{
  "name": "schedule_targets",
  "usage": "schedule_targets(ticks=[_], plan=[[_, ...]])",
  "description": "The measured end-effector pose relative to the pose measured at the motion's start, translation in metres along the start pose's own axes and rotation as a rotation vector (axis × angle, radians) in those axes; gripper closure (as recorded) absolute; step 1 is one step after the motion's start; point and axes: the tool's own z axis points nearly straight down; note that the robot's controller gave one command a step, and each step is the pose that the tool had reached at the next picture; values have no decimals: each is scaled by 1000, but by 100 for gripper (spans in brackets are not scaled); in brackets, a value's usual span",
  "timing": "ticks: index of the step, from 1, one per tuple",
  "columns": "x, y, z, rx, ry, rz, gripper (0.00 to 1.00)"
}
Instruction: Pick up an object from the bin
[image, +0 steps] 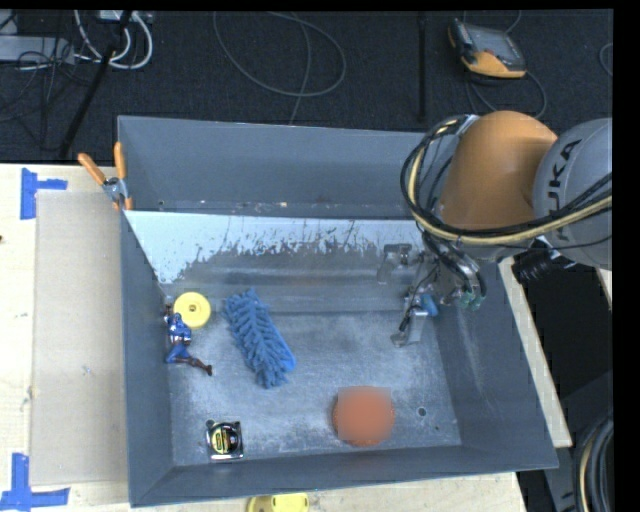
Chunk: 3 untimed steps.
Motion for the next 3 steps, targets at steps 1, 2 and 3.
schedule_targets(ticks=[1,2,3], plan=[[26,24,37,1,-3,-87,0],[48,37,98,0,-1,-196,0],[71,41,111,1,-2,-115,0]])
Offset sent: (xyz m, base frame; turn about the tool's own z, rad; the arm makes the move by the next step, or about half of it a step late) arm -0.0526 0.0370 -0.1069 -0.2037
